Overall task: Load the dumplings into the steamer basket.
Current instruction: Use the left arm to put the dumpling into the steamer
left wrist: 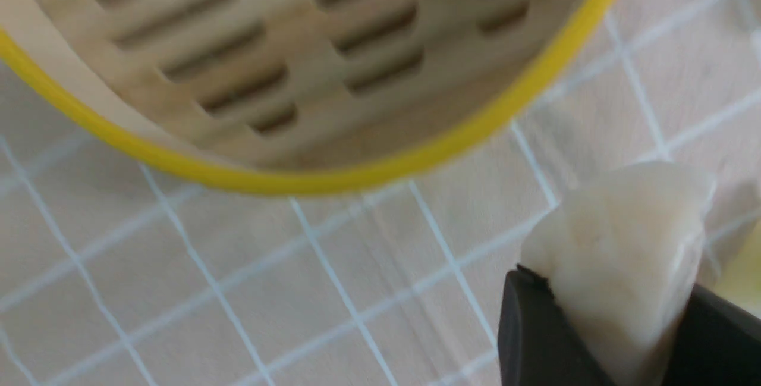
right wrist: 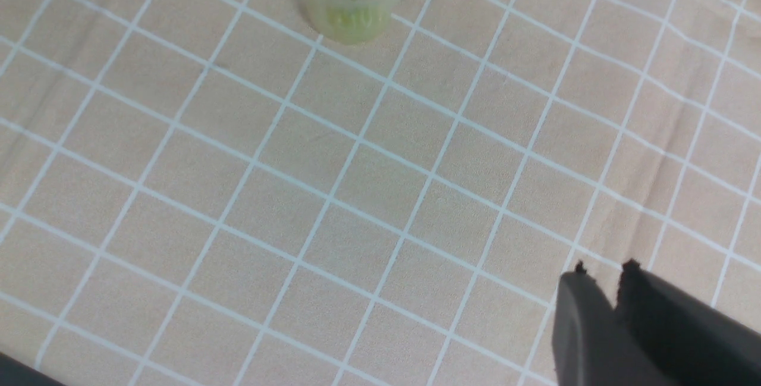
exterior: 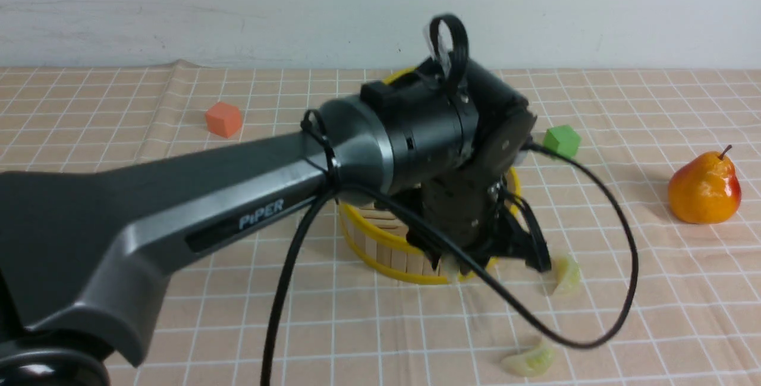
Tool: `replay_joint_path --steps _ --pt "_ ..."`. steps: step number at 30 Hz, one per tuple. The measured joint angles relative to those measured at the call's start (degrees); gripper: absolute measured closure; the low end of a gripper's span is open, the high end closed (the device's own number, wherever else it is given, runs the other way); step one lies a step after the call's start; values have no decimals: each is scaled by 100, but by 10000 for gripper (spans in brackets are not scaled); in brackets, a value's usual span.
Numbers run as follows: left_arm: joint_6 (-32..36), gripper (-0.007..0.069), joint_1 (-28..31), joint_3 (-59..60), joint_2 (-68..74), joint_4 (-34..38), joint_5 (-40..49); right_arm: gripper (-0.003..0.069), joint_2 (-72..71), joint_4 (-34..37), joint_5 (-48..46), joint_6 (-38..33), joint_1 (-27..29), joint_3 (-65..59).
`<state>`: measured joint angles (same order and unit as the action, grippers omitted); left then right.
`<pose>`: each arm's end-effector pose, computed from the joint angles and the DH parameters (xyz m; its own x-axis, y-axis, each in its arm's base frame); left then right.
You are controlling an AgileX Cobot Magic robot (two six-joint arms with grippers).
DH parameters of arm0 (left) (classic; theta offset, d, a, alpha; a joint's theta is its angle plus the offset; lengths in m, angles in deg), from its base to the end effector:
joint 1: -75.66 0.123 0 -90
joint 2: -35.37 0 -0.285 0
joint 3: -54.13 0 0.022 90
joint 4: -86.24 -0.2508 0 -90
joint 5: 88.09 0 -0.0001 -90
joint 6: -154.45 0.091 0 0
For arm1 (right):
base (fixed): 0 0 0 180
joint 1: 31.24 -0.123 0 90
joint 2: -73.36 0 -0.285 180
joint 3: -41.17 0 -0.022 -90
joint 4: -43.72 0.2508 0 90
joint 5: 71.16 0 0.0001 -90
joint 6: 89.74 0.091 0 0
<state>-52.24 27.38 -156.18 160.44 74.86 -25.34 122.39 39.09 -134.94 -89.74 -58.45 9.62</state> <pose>0.3116 -0.3255 0.2748 -0.8222 0.3818 -0.4221 0.4178 0.9085 0.0079 0.1007 0.0444 0.3272 -0.7067 -0.4034 -0.5813 -0.4440 0.8925 -0.0796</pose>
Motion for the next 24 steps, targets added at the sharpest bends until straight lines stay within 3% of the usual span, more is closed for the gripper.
replay_joint_path --steps 9,17,24 --pt "-6 400 1081 -1027 749 47 -165 561 0 245 5 0 0 0" --pt "-6 400 1436 -1102 1442 123 -794 552 0 464 62 0 0 0" --pt "-1 267 1442 -1129 1626 -61 -1062 545 226 538 158 260 0 0"
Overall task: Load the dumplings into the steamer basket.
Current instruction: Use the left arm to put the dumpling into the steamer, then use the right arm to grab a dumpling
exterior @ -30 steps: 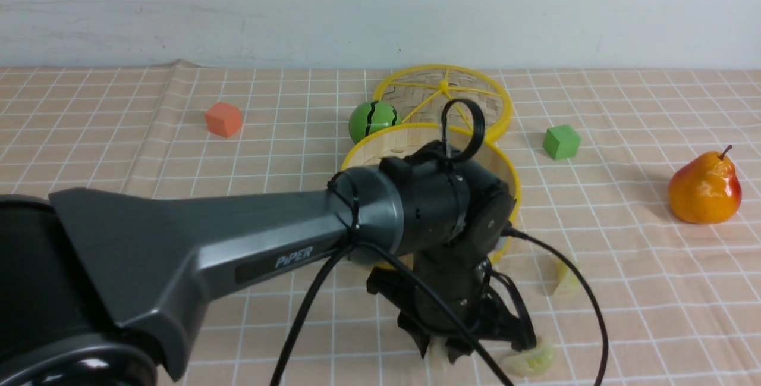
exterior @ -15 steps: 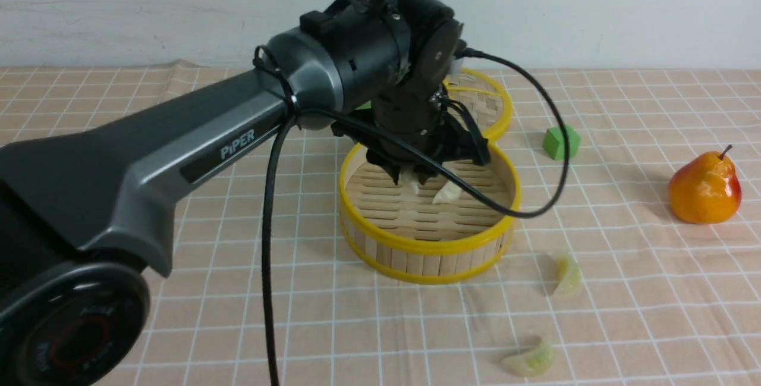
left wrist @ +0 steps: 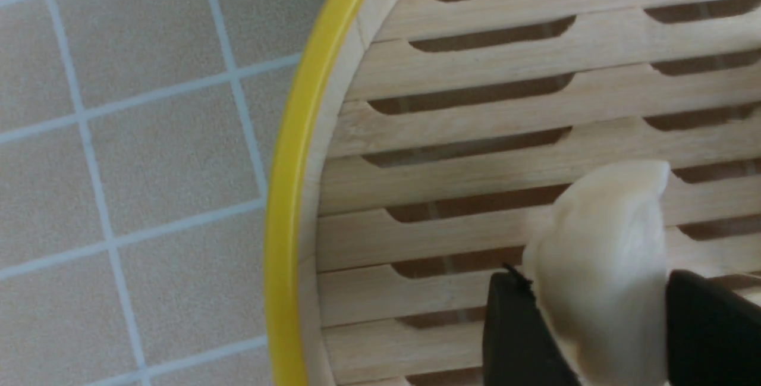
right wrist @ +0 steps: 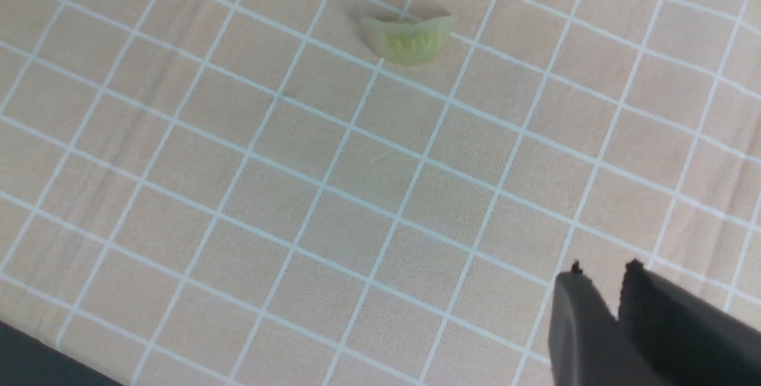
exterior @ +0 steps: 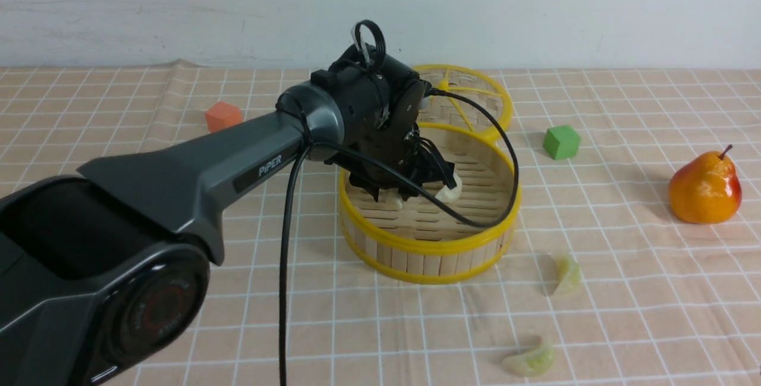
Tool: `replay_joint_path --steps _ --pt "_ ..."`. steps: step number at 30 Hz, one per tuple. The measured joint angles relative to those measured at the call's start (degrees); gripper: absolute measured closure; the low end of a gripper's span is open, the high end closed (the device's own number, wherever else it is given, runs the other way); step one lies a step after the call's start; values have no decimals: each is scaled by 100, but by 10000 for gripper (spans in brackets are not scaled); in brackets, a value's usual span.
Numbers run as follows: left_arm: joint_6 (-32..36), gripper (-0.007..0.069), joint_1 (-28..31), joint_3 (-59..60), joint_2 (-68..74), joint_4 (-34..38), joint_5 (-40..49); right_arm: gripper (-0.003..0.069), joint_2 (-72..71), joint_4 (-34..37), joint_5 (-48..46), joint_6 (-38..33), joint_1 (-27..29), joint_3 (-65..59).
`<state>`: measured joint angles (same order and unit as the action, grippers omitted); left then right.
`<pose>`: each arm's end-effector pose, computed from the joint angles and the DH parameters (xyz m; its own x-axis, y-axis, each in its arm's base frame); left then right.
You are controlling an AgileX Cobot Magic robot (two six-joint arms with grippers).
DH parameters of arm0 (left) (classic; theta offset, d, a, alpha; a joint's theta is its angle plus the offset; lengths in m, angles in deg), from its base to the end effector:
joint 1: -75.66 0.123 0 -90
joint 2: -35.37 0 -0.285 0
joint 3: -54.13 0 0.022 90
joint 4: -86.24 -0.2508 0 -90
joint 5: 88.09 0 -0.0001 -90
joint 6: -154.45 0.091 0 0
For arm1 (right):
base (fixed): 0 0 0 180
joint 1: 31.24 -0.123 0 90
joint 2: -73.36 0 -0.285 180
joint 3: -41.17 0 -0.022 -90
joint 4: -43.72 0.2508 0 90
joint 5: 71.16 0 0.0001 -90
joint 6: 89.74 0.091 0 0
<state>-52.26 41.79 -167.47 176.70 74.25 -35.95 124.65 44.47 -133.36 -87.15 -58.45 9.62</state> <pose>0.4372 -0.2755 0.2016 -0.8471 0.1762 -0.5014 0.2167 0.9760 -0.0231 0.1062 0.0558 0.3239 -0.7516 -0.3288 -0.5718 -0.4251 0.9043 0.0389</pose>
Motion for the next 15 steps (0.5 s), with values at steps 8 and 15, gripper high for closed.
replay_joint_path --steps 8,15 --pt "46 220 0 -336 -168 -142 576 536 713 47 117 138 0 0" --pt "508 349 0 -976 -1271 -161 1220 512 1618 53 763 723 0 0"
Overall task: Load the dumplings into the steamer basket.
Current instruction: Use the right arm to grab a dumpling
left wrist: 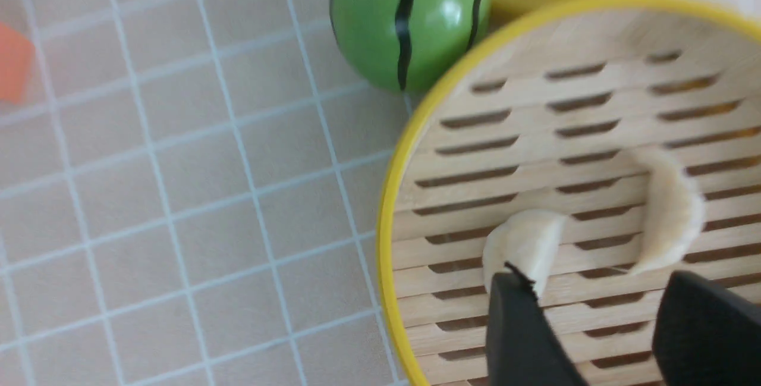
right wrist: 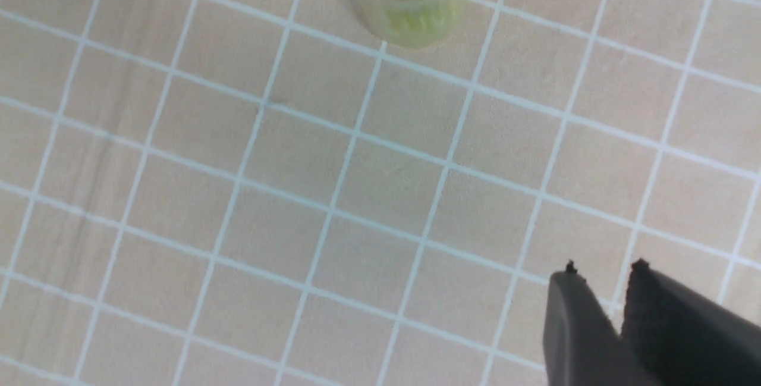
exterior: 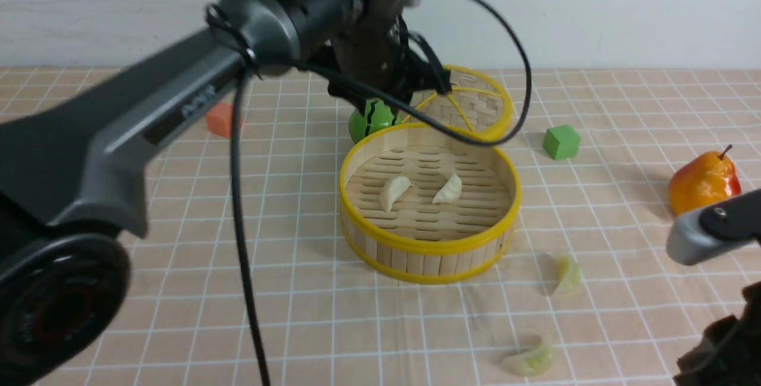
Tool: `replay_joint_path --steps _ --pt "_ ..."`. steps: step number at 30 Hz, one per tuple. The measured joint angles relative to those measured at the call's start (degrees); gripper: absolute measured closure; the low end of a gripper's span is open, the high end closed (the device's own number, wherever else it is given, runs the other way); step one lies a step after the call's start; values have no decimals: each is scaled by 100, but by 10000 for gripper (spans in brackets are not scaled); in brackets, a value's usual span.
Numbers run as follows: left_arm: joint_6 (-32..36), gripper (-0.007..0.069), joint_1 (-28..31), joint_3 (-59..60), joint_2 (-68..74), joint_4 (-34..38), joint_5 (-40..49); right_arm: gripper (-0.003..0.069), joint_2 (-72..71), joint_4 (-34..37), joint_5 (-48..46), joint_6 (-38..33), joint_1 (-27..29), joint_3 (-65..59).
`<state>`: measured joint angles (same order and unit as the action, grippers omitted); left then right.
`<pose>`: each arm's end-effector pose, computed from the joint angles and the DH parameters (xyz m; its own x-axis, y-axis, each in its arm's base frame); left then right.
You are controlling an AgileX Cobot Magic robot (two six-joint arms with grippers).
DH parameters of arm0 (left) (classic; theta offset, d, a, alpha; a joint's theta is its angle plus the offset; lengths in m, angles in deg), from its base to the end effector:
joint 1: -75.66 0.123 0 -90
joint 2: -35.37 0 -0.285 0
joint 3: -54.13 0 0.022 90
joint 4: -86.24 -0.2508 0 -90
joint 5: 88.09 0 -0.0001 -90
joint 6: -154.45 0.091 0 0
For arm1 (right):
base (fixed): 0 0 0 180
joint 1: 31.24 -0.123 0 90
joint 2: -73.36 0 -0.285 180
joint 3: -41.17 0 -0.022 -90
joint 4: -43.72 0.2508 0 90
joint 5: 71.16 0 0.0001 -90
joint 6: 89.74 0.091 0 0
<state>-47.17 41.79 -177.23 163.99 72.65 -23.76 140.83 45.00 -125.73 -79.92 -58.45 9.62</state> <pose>0.4040 -0.2479 0.3533 -0.7379 0.1779 -0.6510 0.2440 0.9697 -0.0115 0.1614 0.0848 0.2871 -0.8681 -0.2403 -0.4344 -0.3105 0.9455 0.0976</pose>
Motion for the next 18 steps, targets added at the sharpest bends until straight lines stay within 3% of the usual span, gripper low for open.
replay_joint_path --steps 4,8,12,17,18 --pt "319 510 0 -100 -935 -8 507 440 780 57 628 177 0 0" --pt "575 616 0 -99 -1474 -8 707 346 1372 78 927 76 0 119" --pt "746 638 0 295 -2246 123 707 213 2059 121 824 -1101 -44 636" --pt "831 638 0 1012 -2946 419 707 172 2454 140 837 -2689 -181 1040" --pt "844 638 0 1390 -3215 482 707 172 2598 161 926 -3387 -248 1128"
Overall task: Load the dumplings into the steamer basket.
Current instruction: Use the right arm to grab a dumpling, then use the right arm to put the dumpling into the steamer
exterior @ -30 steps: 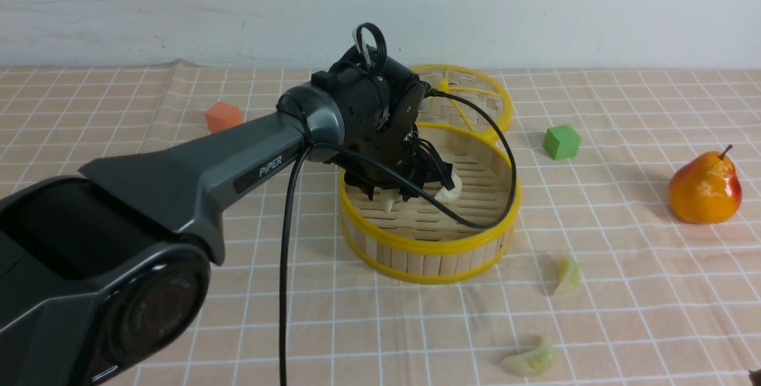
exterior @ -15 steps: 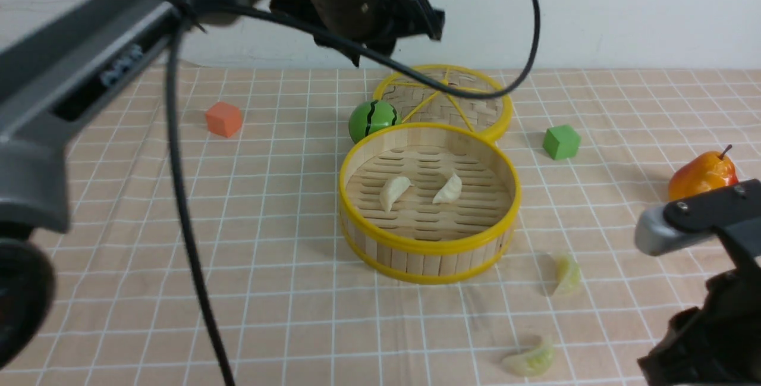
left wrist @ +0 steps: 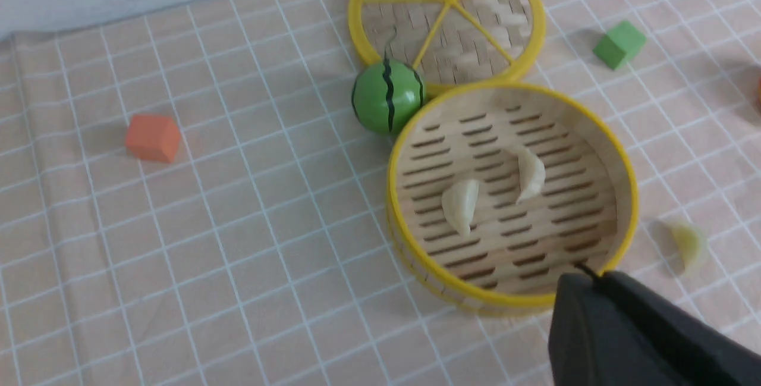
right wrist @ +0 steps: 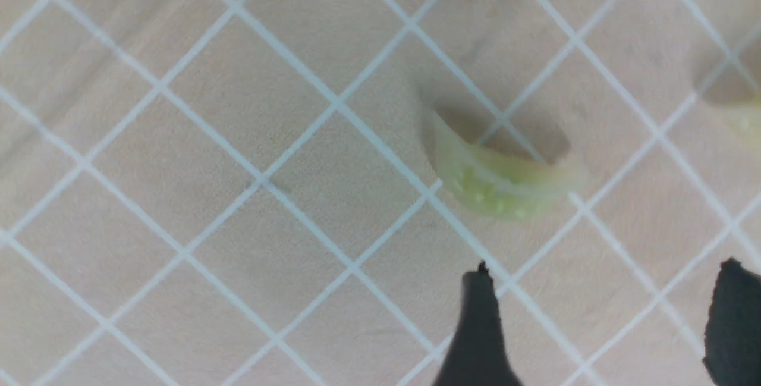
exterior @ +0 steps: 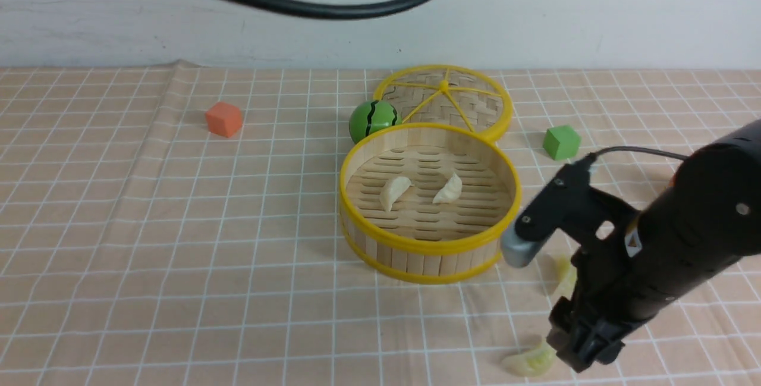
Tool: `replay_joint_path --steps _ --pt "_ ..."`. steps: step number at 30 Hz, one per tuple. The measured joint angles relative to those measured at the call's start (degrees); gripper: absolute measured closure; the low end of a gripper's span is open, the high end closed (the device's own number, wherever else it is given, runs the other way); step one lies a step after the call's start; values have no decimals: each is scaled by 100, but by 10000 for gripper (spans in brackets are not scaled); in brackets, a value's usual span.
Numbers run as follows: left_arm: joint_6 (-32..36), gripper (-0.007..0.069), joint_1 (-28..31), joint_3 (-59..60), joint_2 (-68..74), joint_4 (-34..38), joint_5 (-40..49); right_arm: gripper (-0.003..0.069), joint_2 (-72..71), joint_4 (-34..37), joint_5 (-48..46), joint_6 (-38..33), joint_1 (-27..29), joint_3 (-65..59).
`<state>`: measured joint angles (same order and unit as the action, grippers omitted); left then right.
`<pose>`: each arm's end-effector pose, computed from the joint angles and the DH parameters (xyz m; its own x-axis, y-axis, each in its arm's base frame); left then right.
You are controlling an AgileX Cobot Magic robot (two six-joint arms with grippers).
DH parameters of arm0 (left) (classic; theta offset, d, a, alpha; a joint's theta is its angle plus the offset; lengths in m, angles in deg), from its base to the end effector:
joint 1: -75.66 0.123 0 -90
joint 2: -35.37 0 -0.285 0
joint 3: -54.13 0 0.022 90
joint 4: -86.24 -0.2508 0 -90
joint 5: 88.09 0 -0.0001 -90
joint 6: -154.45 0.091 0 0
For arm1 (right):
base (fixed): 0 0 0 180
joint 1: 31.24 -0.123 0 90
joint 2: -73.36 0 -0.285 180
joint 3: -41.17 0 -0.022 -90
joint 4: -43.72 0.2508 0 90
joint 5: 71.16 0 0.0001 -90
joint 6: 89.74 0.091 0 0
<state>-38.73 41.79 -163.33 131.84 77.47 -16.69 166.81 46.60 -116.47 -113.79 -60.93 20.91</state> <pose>0.2602 -0.1588 0.4960 -0.6100 0.1950 -0.7681 0.3559 0.9334 -0.0456 0.2487 0.1455 0.2418 -0.5620 -0.7518 -0.3450 -0.7733 0.6256 -0.1036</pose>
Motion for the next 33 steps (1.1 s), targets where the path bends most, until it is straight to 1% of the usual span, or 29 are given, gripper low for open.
replay_joint_path --steps 3,4,5,6,7,8,9,12,17,18,19,21,22,23,26,28,31,32,33 --pt "5 638 0 739 -451 89 0 171 308 58 177 -1221 -51 52" --pt "5 638 0 793 -481 88 0 171 308 65 191 -1302 -50 52" --pt "5 638 0 1180 -733 122 0 171 496 70 275 -1942 -57 52" --pt "5 638 0 1510 -887 133 0 171 620 77 314 -2311 -57 52" --pt "5 638 0 1617 -946 138 0 171 646 77 315 -2380 -57 52" --pt "5 638 0 1936 -1129 167 0 171 819 81 372 -2813 -57 52" --pt "5 638 0 2189 -1276 192 0 169 939 83 416 -3059 -57 52" --pt "5 638 0 2870 -1734 225 0 169 1305 106 556 -3481 -57 52" --pt "5 638 0 3367 -2101 236 0 183 1632 107 597 -3551 -57 79" --pt "5 638 0 3424 -2171 236 0 213 1655 112 561 -3551 -57 98" --pt "5 638 0 3433 -2232 236 0 258 1667 126 509 -3551 -57 108" --pt "5 638 0 3433 -2296 236 0 359 1674 152 415 -3546 -57 129" --pt "5 638 0 3433 -2325 241 0 426 1680 157 362 -3521 -63 154" --pt "5 638 0 3433 -2352 241 0 462 1691 149 371 -3448 -68 204" --pt "5 638 0 3433 -2399 236 0 448 1730 109 272 -3118 -68 447" --pt "5 638 0 3433 -2436 236 0 447 1743 109 44 -2804 -68 694" --pt "5 638 0 3445 -2559 230 0 447 1776 297 -455 -2167 -68 1424" --pt "5 638 0 3444 -2572 230 0 447 1782 323 -455 -2167 -68 1539" --pt "5 638 0 3508 -2713 219 0 447 1782 593 -769 -1687 -68 2021"
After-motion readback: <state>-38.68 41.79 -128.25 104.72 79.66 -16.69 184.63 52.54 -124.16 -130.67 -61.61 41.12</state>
